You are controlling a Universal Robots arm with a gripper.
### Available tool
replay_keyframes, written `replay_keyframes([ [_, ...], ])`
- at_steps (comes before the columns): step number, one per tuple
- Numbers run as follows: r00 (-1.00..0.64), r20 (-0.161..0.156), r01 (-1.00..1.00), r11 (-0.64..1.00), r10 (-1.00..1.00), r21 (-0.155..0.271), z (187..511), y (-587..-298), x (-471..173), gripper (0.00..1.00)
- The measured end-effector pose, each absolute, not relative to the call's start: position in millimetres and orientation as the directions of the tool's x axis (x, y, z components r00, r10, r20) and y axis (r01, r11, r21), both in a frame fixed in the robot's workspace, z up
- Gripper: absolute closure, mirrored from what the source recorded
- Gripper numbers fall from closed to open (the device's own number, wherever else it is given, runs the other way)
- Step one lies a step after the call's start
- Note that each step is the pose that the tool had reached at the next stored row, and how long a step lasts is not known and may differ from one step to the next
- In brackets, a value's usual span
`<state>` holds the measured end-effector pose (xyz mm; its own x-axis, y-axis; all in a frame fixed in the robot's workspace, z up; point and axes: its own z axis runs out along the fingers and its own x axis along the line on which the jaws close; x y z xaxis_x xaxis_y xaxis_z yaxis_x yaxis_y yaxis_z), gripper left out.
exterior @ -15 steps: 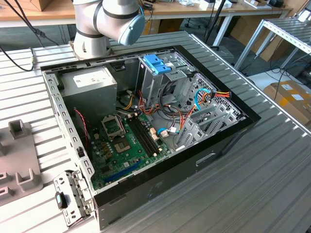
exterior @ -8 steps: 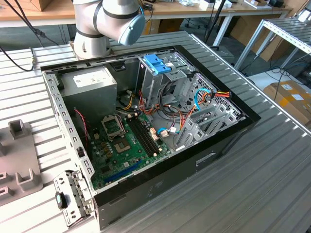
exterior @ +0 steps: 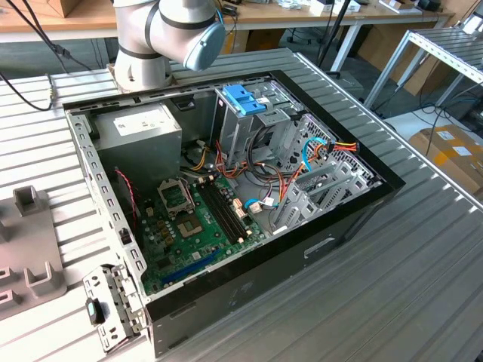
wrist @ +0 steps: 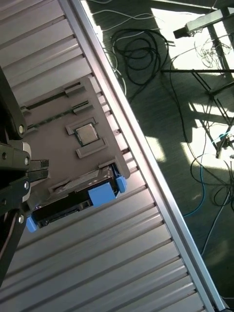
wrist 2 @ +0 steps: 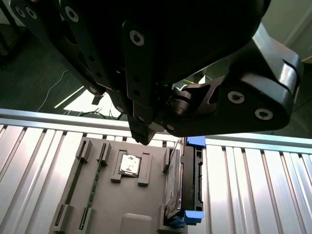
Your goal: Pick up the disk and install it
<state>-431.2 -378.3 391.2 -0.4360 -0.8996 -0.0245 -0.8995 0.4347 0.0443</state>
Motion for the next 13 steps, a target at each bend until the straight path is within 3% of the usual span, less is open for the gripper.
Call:
replay_keyframes([
  [13,-0.396,-0.024,-0.918,0.395,-0.918,0.044,391.2,-378.3,-431.2,0.89],
])
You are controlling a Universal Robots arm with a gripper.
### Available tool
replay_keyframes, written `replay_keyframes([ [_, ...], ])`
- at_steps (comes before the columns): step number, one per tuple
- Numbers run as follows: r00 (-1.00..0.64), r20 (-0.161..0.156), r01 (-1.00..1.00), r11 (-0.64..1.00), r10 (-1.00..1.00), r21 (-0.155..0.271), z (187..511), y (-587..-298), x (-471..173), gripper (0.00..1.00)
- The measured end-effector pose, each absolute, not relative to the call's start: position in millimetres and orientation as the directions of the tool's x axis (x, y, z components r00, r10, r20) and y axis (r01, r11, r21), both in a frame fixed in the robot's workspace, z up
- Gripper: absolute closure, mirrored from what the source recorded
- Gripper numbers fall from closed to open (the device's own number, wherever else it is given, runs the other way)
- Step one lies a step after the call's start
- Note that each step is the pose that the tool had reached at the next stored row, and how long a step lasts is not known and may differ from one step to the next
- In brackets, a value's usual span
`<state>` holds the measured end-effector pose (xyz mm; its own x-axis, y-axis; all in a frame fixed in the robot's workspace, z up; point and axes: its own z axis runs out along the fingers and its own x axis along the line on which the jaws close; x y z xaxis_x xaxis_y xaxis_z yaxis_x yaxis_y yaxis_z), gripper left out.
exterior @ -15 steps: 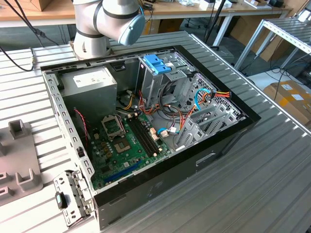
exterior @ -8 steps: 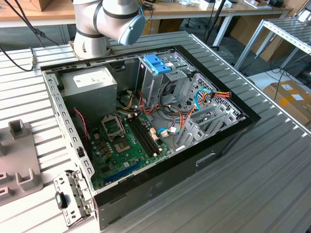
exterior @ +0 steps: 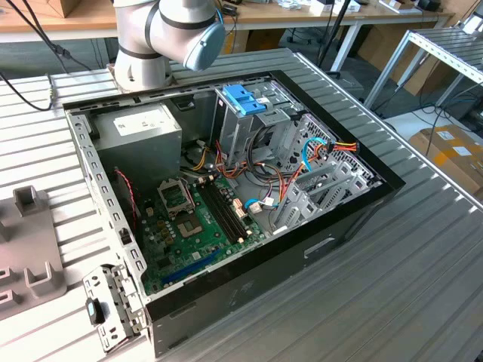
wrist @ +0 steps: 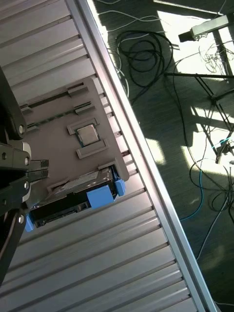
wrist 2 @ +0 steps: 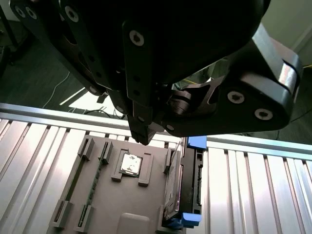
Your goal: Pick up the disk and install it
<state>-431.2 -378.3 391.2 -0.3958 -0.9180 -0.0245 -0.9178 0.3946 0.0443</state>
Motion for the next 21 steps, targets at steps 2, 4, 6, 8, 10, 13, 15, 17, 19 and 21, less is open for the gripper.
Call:
replay_keyframes([
  [2,-0.389,-0.024,-0.921,0.388,-0.921,0.044,391.2,-378.2,-431.3,0.89],
  [4,-0.383,-0.024,-0.923,0.381,-0.924,0.044,391.2,-378.3,-431.2,0.89],
  [6,-0.378,-0.024,-0.925,0.376,-0.926,0.044,391.2,-378.3,-431.2,0.89],
  [8,-0.369,-0.025,-0.929,0.368,-0.929,0.044,391.2,-378.3,-431.2,0.89],
  [10,-0.363,-0.024,-0.931,0.362,-0.932,0.044,391.2,-378.3,-431.2,0.89],
  [13,-0.353,-0.025,-0.935,0.352,-0.935,0.044,391.2,-378.3,-431.2,0.89],
  [15,-0.347,-0.024,-0.937,0.346,-0.938,0.044,391.2,-378.3,-431.2,0.89],
  [17,-0.341,-0.024,-0.940,0.339,-0.940,0.044,391.2,-378.3,-431.2,0.89],
  [19,-0.333,-0.024,-0.942,0.332,-0.943,0.044,391.2,-378.3,-431.2,0.89],
  [21,-0.325,-0.024,-0.945,0.324,-0.945,0.044,391.2,-378.3,-431.2,0.89],
])
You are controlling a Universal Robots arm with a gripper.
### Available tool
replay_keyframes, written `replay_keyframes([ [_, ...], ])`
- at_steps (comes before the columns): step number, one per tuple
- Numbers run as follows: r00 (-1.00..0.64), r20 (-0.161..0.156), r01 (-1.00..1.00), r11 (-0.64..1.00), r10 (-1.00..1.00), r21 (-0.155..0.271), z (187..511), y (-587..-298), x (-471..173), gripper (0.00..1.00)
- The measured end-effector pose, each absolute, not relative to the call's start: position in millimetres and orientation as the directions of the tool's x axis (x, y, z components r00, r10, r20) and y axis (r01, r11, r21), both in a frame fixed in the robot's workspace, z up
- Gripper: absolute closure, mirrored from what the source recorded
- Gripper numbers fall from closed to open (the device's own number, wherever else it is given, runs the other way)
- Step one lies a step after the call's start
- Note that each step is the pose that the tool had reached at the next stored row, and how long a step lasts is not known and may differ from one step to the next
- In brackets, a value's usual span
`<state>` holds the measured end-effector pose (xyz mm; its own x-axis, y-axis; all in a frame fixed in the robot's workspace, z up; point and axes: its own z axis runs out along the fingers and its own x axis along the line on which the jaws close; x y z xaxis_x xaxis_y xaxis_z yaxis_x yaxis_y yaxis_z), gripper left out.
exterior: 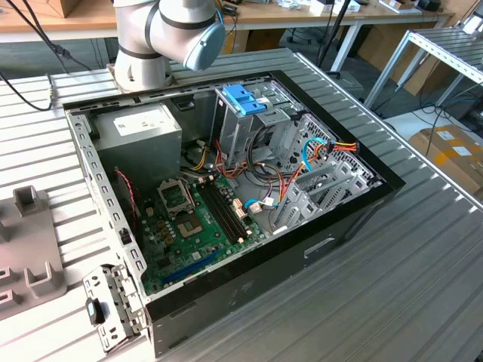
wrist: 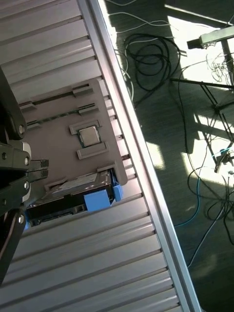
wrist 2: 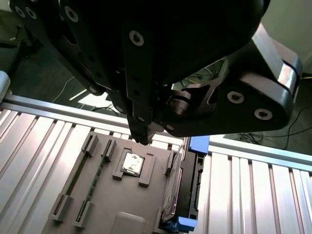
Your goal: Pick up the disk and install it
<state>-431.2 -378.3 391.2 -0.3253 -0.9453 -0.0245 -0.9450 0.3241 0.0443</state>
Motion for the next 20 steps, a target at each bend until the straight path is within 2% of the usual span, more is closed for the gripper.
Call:
replay_keyframes([
  [20,-0.249,-0.024,-0.968,0.248,-0.968,0.044,391.2,-378.3,-431.2,0.89],
])
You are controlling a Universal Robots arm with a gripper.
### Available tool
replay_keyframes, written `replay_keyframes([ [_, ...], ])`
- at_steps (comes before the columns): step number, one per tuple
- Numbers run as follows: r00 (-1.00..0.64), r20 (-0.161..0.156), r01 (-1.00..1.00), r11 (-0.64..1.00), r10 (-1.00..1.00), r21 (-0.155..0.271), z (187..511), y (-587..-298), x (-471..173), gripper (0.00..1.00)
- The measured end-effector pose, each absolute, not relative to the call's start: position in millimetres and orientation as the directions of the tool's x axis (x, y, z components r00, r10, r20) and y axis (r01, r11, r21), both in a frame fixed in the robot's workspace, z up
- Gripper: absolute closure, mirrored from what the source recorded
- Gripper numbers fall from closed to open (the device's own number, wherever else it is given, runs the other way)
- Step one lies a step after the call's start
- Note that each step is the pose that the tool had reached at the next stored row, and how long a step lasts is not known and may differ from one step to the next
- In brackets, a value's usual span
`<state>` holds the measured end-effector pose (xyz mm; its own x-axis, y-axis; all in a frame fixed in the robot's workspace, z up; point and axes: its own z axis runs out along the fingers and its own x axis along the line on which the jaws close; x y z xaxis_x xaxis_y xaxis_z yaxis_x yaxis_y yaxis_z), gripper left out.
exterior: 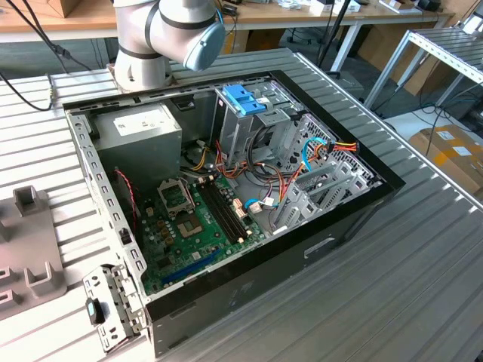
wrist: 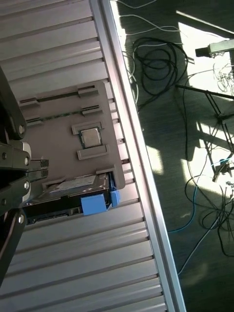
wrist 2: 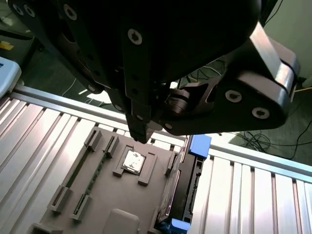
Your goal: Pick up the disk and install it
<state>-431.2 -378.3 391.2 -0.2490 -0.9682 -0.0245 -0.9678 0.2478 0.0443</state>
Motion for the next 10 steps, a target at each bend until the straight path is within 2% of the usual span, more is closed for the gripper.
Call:
replay_keyframes([
  [10,-0.216,-0.024,-0.976,0.215,-0.976,0.044,391.2,-378.3,-431.2,0.89],
])
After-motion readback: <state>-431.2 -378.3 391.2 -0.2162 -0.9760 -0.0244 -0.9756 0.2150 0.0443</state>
